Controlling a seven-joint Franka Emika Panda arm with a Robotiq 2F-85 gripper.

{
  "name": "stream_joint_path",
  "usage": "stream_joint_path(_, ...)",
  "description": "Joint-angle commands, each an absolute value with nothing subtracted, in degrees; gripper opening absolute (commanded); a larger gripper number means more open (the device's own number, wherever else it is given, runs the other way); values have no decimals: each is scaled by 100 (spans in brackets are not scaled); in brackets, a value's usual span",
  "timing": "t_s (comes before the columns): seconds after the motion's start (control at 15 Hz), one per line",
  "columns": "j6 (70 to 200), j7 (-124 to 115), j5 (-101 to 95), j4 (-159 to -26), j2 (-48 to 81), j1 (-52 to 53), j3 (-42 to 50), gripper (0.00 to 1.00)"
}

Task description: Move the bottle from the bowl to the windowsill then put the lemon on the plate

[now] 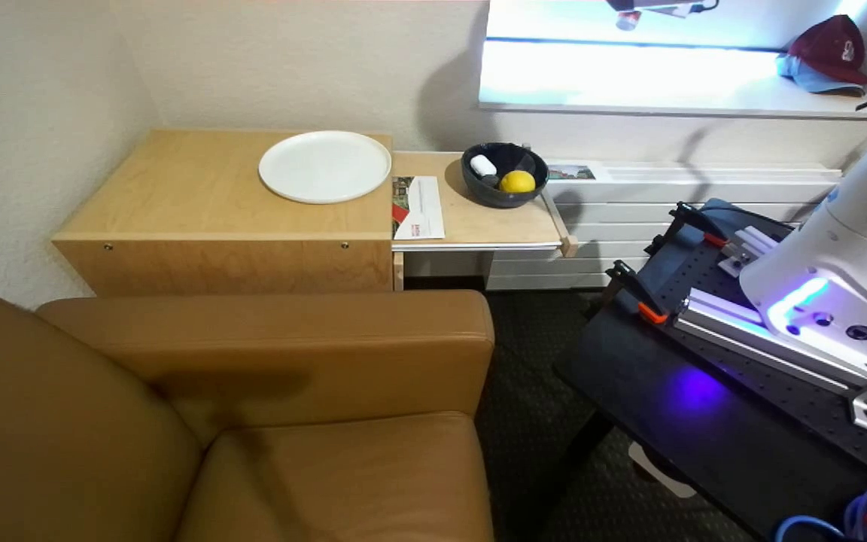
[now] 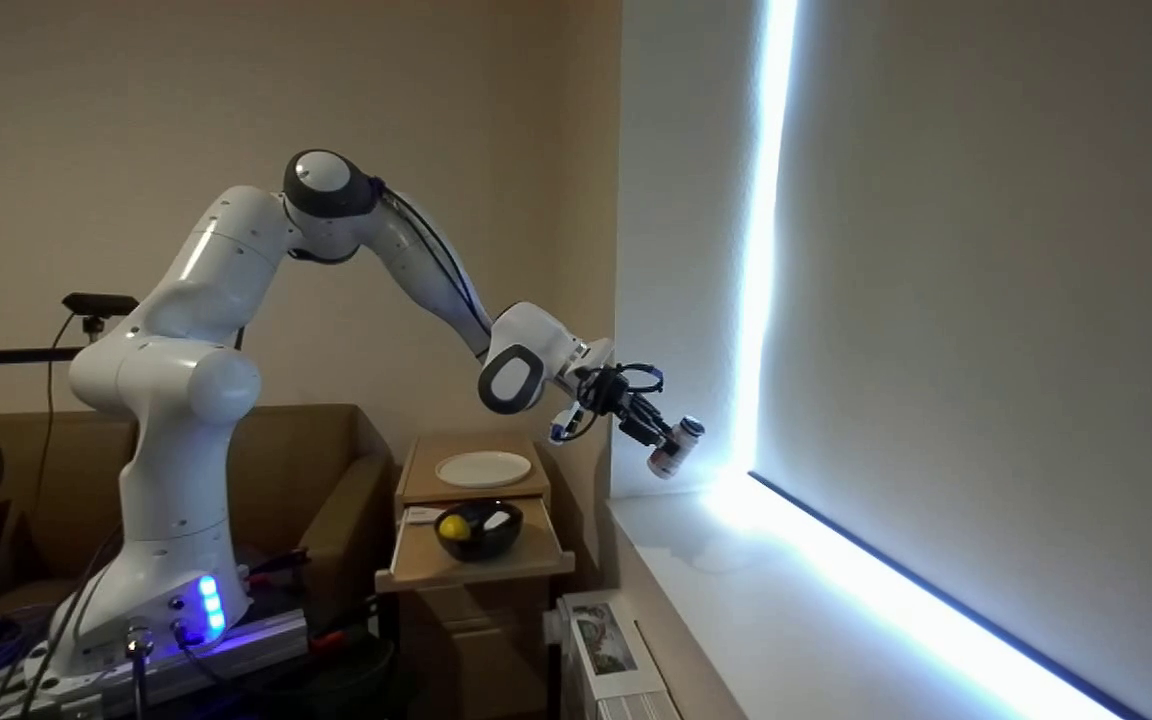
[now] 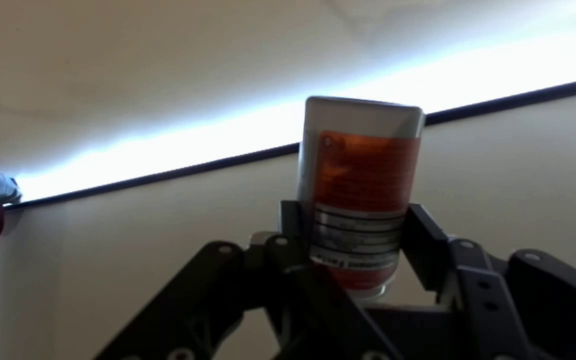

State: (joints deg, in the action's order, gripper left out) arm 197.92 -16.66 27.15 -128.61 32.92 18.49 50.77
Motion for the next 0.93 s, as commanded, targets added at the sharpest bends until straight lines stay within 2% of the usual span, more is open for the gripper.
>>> stream_joint_path(0.0,19791,-2341,3094,-12143,4463,2121,5567,29)
stream_joint_path(0.27,19782,-3001,3446,-11836,5785,2272,6005,29)
stream_joint_path(0.53,19840,-2587,4564,-12041,6406,1987,5517,29)
stream_joint_path(0.6,19777,-2693,4297,-12019,6202,2123,5661,54)
stream_joint_path(0.8,19788,-2437,4771,-11974,6569,2011,5486,54)
stream_joint_path(0.87,19788,-2437,4773,-11972,6577,2011,5486,29)
